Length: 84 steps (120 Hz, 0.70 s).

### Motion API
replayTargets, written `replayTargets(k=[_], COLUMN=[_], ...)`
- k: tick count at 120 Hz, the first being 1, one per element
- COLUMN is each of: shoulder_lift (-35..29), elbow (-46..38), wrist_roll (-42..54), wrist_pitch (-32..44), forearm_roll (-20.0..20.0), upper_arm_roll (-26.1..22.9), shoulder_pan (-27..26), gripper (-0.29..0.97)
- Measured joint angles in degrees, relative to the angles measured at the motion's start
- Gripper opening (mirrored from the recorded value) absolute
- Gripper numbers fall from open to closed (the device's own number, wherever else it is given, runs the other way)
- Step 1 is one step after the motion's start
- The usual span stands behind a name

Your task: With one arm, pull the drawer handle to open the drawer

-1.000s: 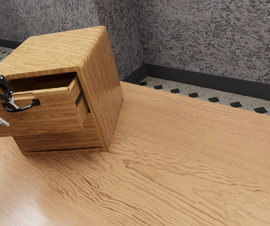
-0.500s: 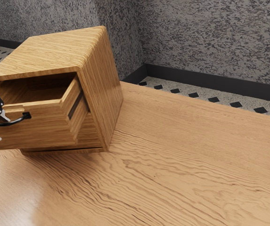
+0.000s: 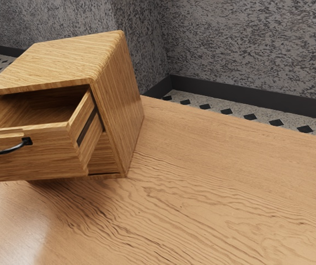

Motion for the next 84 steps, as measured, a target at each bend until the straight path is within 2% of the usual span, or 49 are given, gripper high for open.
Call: replayTargets(k=[10,19,26,33,36,42,54,66,84], shoulder_lift=[-2.14,-0.36,7.64,21.42,26.99,37.07,48.77,54.36,55.86], elbow=[3.86,12.92,25.05,39.20,44.50,53.43,60.56,64.06,64.69], wrist_roll=[-1.37,-2.45,-3.23,-3.91,-4.17,-4.71,-7.04,-13.61,-24.78], wrist_pitch=[-2.20,-4.06,-6.06,-8.68,-9.82,-11.95,-14.78,-16.71,-18.27], forearm_roll=[-0.82,-3.14,-5.30,-6.98,-7.46,-8.19,-9.11,-9.61,-9.86], upper_arm_roll=[-3.87,-9.49,-13.57,-14.88,-13.93,-8.75,0.96,6.38,7.93], shoulder_pan=[0.86,1.28,1.46,0.28,-1.65,-8.46,-17.98,-20.58,-20.69], gripper=[0.40,0.48,0.53,0.57,0.58,0.60,0.63,0.65,0.67])
